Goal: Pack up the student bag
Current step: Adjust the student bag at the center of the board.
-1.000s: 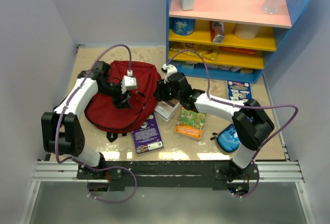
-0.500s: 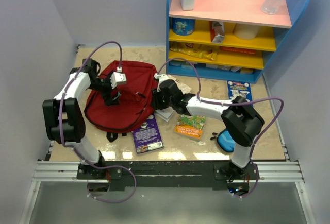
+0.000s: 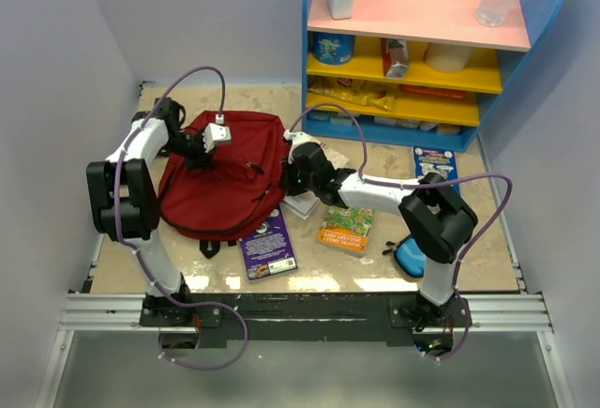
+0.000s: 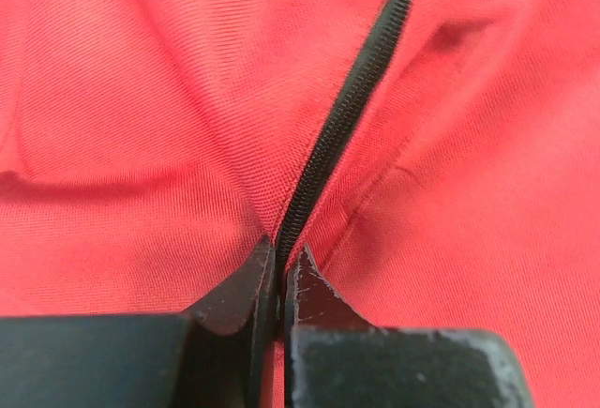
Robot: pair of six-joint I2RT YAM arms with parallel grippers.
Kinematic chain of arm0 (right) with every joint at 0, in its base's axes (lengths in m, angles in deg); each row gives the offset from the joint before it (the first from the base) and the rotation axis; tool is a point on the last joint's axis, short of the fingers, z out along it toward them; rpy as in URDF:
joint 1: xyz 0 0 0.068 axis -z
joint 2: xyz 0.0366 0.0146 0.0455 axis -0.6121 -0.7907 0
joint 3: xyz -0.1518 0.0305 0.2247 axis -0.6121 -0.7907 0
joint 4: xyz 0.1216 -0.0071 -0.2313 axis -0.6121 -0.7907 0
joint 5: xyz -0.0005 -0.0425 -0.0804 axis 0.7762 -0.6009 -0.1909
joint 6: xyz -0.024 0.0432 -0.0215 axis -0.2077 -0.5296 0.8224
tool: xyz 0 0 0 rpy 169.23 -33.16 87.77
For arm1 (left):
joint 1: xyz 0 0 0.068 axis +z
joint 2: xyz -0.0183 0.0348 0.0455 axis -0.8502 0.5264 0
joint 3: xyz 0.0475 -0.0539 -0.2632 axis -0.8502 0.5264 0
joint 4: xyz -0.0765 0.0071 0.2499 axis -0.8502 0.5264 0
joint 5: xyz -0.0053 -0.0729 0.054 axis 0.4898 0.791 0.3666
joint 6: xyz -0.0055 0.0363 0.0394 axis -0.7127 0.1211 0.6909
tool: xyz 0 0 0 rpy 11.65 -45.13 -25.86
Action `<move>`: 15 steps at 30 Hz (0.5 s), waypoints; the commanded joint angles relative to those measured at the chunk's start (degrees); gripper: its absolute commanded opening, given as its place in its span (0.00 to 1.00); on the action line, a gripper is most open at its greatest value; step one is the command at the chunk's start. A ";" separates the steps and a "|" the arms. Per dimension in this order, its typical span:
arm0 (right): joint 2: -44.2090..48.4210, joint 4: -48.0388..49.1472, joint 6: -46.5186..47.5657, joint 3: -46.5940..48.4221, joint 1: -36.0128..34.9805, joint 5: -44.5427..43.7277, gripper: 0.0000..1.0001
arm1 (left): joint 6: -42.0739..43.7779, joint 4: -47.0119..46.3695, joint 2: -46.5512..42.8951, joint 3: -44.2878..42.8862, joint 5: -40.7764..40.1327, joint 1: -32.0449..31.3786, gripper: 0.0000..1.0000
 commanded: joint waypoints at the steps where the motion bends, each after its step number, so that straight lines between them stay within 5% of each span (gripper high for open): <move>1: -1.60 1.93 2.16 2.40 3.76 -3.36 0.00 | 2.16 7.40 -4.10 -1.72 1.95 0.41 0.00; 5: -3.27 2.02 4.26 5.20 6.04 -4.41 0.00 | 1.10 12.32 -6.38 -3.38 3.79 0.94 0.00; 10: -6.34 1.23 7.17 9.95 6.75 -7.66 0.00 | -0.91 22.87 -4.99 -16.11 6.87 1.47 0.00; 15: -4.16 3.86 6.12 9.44 6.66 -6.08 0.06 | -6.27 22.79 -4.90 -23.76 6.09 1.82 0.00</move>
